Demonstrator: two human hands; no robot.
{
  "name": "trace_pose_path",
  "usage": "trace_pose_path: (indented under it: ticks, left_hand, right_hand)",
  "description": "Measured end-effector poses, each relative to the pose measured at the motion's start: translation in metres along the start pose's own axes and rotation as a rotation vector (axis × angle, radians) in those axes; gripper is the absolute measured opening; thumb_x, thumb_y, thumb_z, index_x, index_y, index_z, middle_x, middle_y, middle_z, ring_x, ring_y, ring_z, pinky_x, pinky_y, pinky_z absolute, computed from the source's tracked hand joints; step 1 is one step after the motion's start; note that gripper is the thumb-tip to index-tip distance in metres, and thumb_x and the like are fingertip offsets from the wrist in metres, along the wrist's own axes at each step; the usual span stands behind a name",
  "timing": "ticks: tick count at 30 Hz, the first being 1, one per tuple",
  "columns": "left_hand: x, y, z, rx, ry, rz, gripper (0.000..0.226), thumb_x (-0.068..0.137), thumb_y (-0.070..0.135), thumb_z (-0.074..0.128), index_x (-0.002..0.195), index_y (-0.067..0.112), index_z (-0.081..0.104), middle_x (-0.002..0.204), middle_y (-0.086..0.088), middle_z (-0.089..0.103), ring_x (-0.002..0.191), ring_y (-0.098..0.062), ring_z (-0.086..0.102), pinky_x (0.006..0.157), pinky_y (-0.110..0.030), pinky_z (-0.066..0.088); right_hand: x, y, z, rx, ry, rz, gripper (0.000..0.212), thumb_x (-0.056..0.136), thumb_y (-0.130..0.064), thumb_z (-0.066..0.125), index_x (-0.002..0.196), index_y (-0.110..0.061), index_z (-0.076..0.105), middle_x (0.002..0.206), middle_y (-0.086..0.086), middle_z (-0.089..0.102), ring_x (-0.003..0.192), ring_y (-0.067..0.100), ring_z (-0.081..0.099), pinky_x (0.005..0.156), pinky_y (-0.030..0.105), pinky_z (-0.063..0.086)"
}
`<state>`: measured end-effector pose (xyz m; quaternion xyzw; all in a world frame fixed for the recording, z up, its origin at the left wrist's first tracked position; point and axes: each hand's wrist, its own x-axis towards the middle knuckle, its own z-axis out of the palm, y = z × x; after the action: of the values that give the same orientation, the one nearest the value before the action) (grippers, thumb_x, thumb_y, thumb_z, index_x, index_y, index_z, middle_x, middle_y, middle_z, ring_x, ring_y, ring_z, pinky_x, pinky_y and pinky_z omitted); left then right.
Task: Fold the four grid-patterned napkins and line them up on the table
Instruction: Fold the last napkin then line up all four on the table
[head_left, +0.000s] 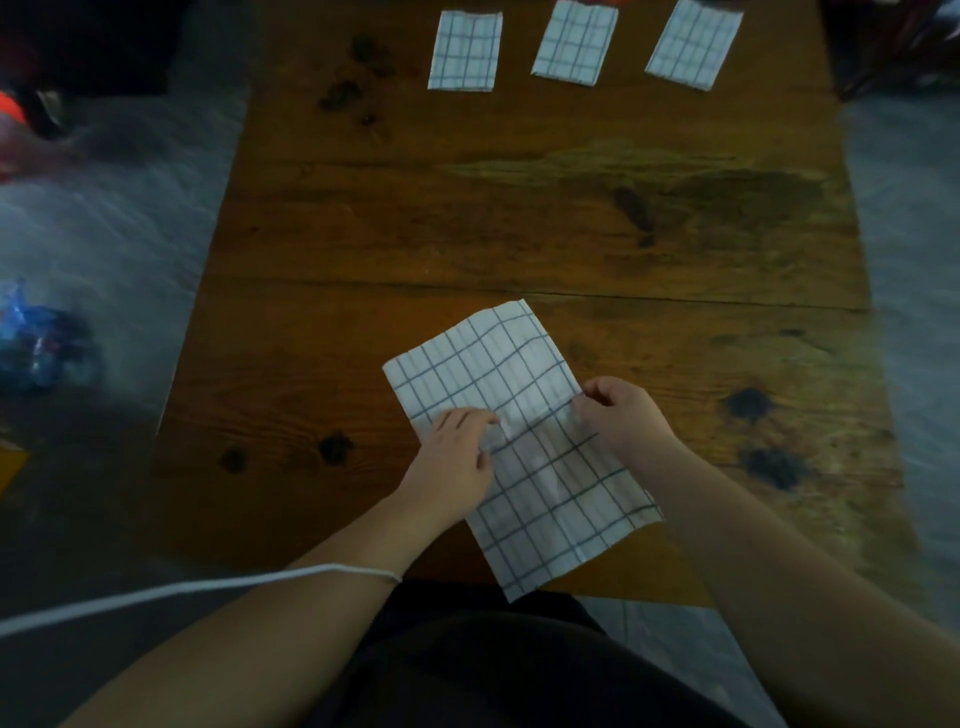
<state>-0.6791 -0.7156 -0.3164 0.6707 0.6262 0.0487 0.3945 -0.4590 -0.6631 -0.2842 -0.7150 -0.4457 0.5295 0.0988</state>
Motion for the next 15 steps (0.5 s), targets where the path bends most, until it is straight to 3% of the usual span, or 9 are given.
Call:
trace_pose_path:
  ticks: [5, 10, 13, 15]
  left_hand:
    - [0.019, 0.055, -0.021, -0.435, 0.003, -0.089, 0.037, 0.101, 0.027, 0.058, 0.137, 0.027, 0.049, 0.128, 0.010, 0.054, 0.110, -0.002, 0.053, 0.081, -0.015, 0.046]
    - [0.026, 0.101, -0.041, -0.912, -0.049, -0.176, 0.045, 0.102, 0.048, 0.049, 0.139, 0.022, 0.048, 0.131, -0.002, 0.059, 0.117, -0.017, 0.061, 0.094, -0.040, 0.058]
    - [0.022, 0.116, -0.053, -1.066, 0.024, -0.180, 0.028, 0.103, 0.041, 0.052, 0.126, 0.027, 0.059, 0.122, -0.001, 0.067, 0.113, -0.023, 0.066, 0.094, -0.048, 0.058]
    - [0.021, 0.122, -0.061, -1.082, 0.096, -0.172, 0.015, 0.104, 0.032, 0.052, 0.113, 0.036, 0.063, 0.117, 0.001, 0.070, 0.109, -0.021, 0.068, 0.093, -0.047, 0.058]
  right_hand:
    - [-0.026, -0.031, -0.006, 0.009, 0.144, -0.145, 0.014, 0.102, -0.031, 0.057, 0.111, -0.027, 0.068, 0.096, -0.007, 0.069, 0.089, 0.011, 0.064, 0.071, 0.027, 0.050]
    - [-0.065, -0.051, -0.010, 0.069, 0.033, -0.254, 0.021, 0.104, -0.019, 0.054, 0.116, -0.027, 0.069, 0.095, -0.009, 0.073, 0.080, 0.006, 0.067, 0.067, 0.021, 0.056]
    - [-0.084, -0.059, -0.019, 0.117, 0.026, -0.302, 0.032, 0.105, -0.016, 0.049, 0.128, -0.028, 0.067, 0.106, -0.014, 0.073, 0.092, 0.004, 0.070, 0.080, 0.023, 0.059]
    - [-0.094, -0.060, -0.028, 0.190, 0.085, -0.331, 0.030, 0.106, -0.019, 0.049, 0.125, -0.032, 0.068, 0.106, -0.018, 0.072, 0.096, 0.003, 0.068, 0.086, 0.027, 0.060]
